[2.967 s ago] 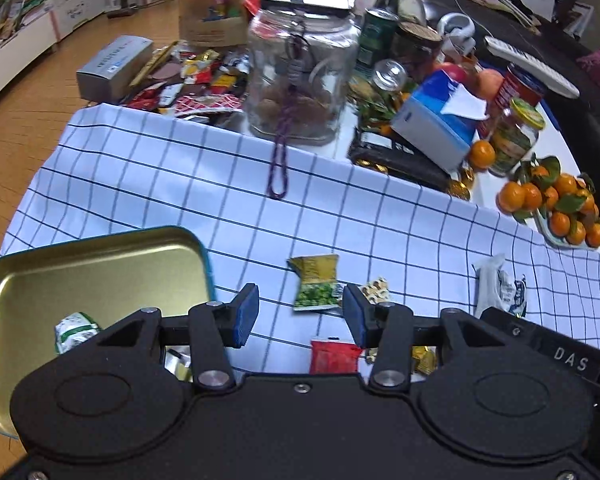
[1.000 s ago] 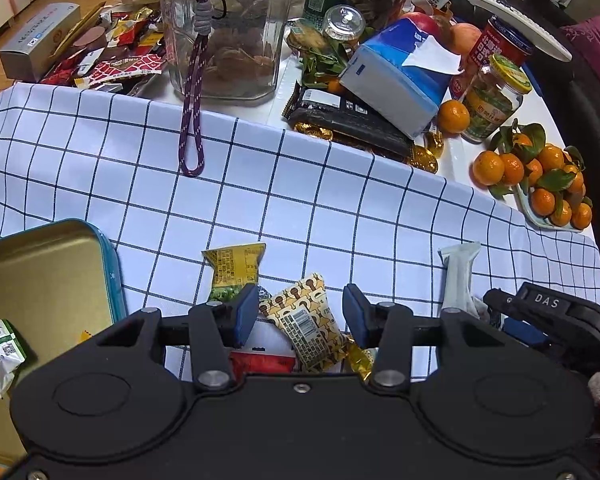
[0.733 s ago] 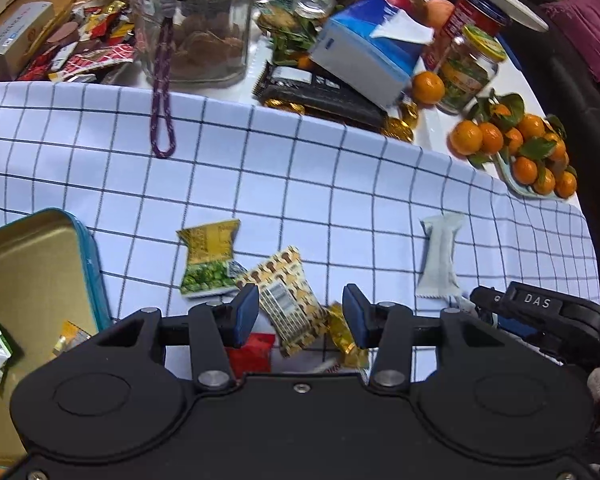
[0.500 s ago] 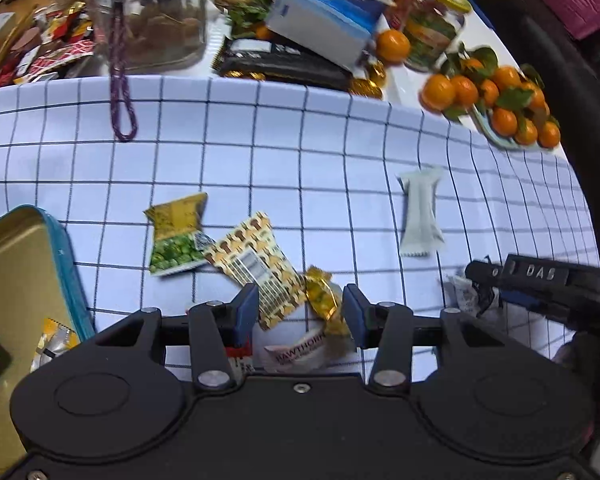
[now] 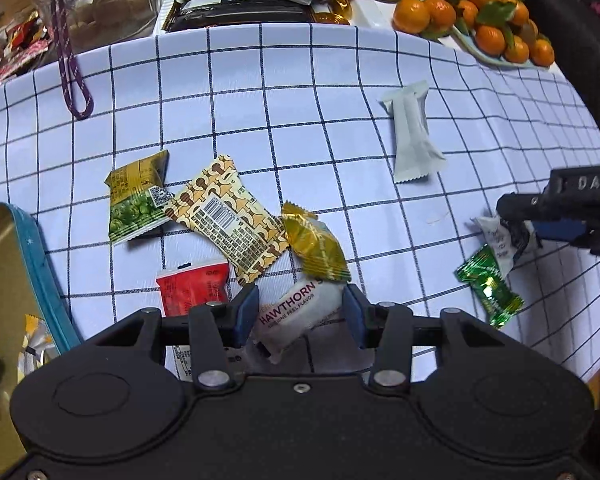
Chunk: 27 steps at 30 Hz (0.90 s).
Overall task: Organize snacks
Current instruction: 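Grasp the white Hawthorn Strip packet with the left tool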
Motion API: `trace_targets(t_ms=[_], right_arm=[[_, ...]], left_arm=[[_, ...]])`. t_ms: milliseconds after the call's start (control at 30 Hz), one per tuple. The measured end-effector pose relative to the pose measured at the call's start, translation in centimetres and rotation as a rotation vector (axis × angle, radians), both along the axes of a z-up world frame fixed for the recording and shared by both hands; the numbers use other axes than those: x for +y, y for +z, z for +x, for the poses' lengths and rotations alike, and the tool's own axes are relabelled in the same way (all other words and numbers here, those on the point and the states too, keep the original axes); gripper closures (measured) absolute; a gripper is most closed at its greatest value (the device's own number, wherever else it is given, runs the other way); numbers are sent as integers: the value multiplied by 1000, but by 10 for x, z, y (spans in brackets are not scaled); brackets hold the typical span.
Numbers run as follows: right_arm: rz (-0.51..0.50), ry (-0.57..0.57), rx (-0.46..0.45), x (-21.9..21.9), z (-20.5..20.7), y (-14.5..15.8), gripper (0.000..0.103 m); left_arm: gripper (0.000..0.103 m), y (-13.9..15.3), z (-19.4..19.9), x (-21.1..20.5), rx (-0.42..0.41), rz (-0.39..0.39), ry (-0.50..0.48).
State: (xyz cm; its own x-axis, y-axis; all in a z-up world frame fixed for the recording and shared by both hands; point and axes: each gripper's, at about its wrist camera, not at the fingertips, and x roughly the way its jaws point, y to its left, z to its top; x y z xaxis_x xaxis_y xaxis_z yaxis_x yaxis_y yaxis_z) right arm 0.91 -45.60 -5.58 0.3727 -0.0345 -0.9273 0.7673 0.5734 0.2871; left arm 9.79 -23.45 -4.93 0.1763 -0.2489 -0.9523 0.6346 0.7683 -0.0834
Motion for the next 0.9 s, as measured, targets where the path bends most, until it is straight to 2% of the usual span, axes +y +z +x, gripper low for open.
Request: trace_targets(t_ms=[100,300,433,533,600,900], right_arm=[[0,5,-7,0,1,2,60],[5,-2,-12,-2,-3,4,60],[1,-13,-20,-3,-6,6,60],[2,-16,-34,-3,-6,7,60],[6,-12,-43,-3,-5,8,60],[12,6,-44,-2,-2,7,55]], left_arm=[[50,0,-5,-3,-13,14,-44],[50,2,-10,-1,104,-60,-93],[50,3,-8,0,46,-44,-54],[50,-1,-4,-2,77,-49,-21],[50,-4,-6,-6,87,-43,-25],[50,-7,-16,-18,30,-17,-49]])
